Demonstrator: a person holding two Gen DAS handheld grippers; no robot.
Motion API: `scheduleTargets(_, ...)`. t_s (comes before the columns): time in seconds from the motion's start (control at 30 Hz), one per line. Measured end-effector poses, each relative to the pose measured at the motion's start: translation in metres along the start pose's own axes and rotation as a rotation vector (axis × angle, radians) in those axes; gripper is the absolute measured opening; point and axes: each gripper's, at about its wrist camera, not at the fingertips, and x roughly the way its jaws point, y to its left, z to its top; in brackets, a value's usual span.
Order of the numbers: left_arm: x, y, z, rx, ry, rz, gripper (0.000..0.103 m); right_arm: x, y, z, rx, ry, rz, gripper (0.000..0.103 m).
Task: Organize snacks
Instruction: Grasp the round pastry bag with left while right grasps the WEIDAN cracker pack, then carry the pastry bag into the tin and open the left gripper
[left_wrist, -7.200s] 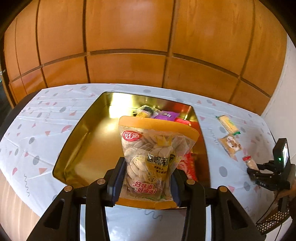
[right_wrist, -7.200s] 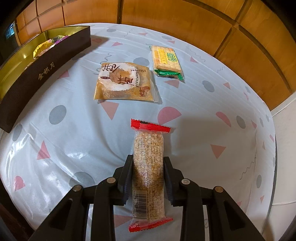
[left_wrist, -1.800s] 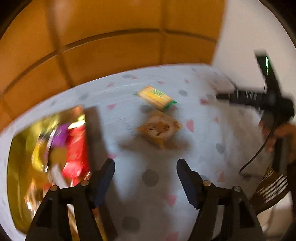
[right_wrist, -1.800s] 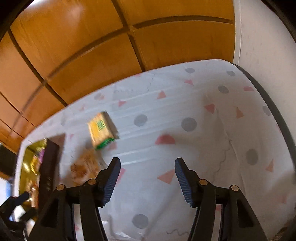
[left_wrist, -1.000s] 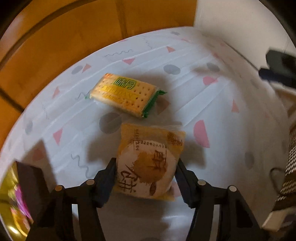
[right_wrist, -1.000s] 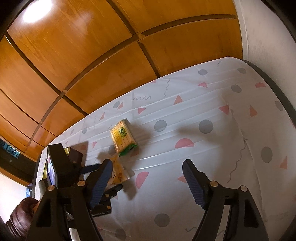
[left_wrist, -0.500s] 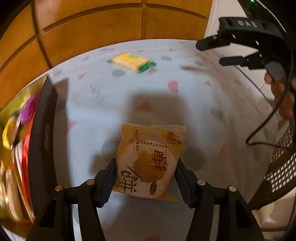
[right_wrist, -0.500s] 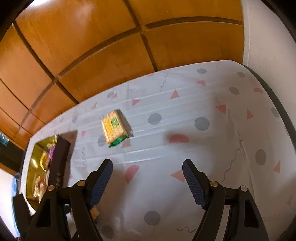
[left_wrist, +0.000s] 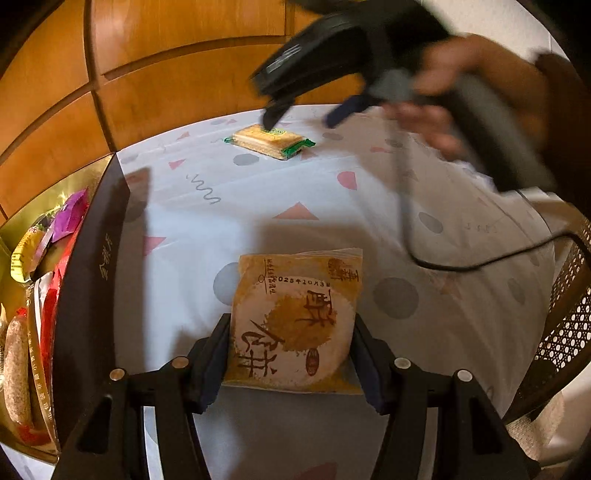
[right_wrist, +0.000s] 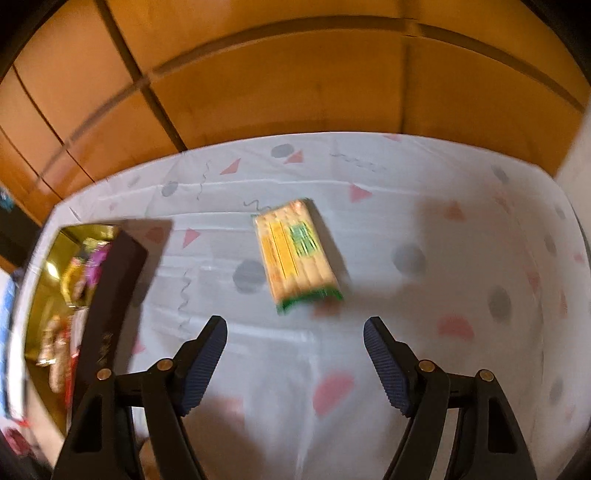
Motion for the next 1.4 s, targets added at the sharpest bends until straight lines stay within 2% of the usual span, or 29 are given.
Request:
scheduleTargets(0.17,0.000,0.001,-0.002,-0.007,-0.011,-0.015,0.061,0.047,0.021,0.035,-0.103,0.058,-0.084,0.077)
scheduleTargets(0.3,0.001,0.001,-0.001,-0.009,-0.015,-0.023,0.061,0.072,0.027,0.044,-0.156,0.095,-0.122,0.073)
scheduleTargets(0.33,0.000,0.001,-0.001,-0.010,-0.016,-0.024,0.061,0.077,0.027,0.043,-0.161,0.116,-0.115,0.061)
scheduleTargets(0.37,0.000,0.001,-0.001,-0.011,-0.017,-0.024,0.061,0.074,0.029,0.043,-0.164,0.102,-0.107,0.047)
scheduleTargets(0.47,0.000,0.000,-0.002,-0.017,-0.020,-0.020,0.061,0.067,0.033,0.032,-0.195,0.123,-0.090,0.047)
scheduleTargets(0.53,0.000,0.000,-0.002,-0.020,-0.021,-0.019,0.061,0.058,0.033,0.013,-0.224,0.145,-0.099,0.047)
scheduleTargets(0.77,0.000,0.000,0.001,-0.019,-0.009,-0.015,0.061,0.018,0.009,-0.058,-0.142,0.233,-0.073,0.047)
scheduleTargets(0.93,-0.008,-0.002,0.009,-0.036,0.030,-0.008,0.061,-0.005,-0.001,-0.101,-0.110,0.194,-0.088,0.047)
scheduleTargets(1.1,-0.043,-0.002,0.014,-0.057,-0.024,0.013,0.061,-0.005,-0.003,-0.112,-0.116,0.135,-0.101,0.048)
scheduleTargets(1.4,-0.098,0.017,0.020,-0.138,-0.097,0.077,0.061,-0.014,0.007,-0.119,-0.158,0.098,-0.116,0.048)
